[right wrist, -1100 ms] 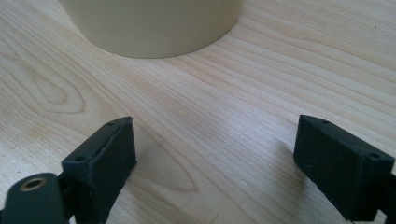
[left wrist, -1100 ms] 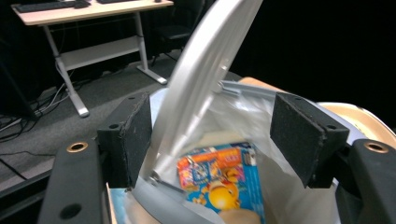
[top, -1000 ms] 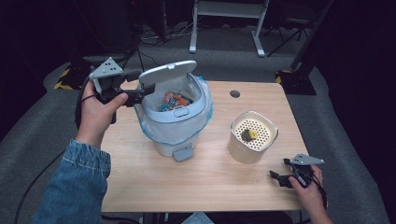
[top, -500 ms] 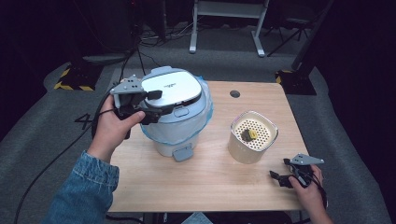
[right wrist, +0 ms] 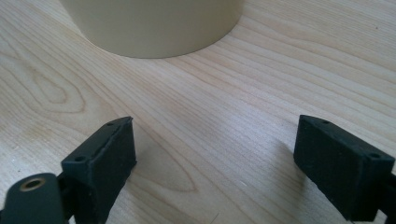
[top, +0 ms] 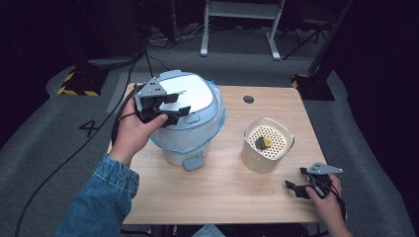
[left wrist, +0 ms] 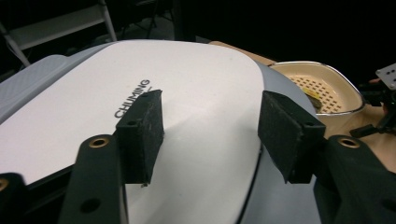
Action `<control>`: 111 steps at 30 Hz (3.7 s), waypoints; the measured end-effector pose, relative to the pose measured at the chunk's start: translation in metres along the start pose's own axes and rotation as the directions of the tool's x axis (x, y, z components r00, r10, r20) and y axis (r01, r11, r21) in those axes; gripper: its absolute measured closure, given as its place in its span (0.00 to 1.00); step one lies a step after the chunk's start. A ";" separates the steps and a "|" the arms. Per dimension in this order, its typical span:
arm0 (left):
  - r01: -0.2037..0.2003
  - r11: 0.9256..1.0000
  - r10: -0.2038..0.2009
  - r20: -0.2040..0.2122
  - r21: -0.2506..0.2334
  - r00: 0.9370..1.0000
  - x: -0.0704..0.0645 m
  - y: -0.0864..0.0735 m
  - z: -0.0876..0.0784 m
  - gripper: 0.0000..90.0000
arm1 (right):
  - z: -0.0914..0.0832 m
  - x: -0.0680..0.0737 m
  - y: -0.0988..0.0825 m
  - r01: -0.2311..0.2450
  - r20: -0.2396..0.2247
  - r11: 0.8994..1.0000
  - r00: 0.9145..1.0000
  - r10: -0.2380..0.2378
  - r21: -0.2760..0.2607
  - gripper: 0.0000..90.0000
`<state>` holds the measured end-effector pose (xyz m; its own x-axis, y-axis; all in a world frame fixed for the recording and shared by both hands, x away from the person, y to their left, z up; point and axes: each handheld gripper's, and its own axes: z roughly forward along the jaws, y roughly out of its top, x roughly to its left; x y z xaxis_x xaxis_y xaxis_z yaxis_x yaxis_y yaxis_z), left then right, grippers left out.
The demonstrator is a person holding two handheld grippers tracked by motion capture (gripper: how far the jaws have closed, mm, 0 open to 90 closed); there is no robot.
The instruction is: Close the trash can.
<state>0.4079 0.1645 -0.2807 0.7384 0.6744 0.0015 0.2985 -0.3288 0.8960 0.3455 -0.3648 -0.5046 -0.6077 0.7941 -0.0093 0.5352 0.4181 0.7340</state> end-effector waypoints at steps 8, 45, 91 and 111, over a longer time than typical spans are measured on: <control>-0.007 1.000 0.007 -0.018 0.024 1.000 -0.001 0.003 0.002 0.47 | 0.000 0.000 0.000 0.000 0.000 1.000 1.000 0.000 0.000 0.14; -0.045 0.998 0.048 0.085 -0.045 0.995 -0.057 -0.025 -0.052 0.32 | 0.000 0.000 0.000 0.003 -0.003 1.000 1.000 -0.003 0.001 0.14; 0.065 0.977 -0.060 -0.032 0.205 0.998 -0.045 -0.189 -0.014 0.28 | 0.000 0.000 0.000 0.003 -0.003 1.000 1.000 -0.003 0.001 0.14; 0.096 0.934 -0.077 -0.070 0.344 0.995 -0.042 -0.239 0.002 0.25 | 0.000 0.000 0.000 0.004 -0.003 1.000 1.000 -0.004 0.001 0.14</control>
<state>0.3069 0.2135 -0.4955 0.6692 0.7422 -0.0364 0.5581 -0.4697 0.6840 0.3460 -0.3651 -0.5046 -0.6115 0.7912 -0.0097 0.5335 0.4213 0.7334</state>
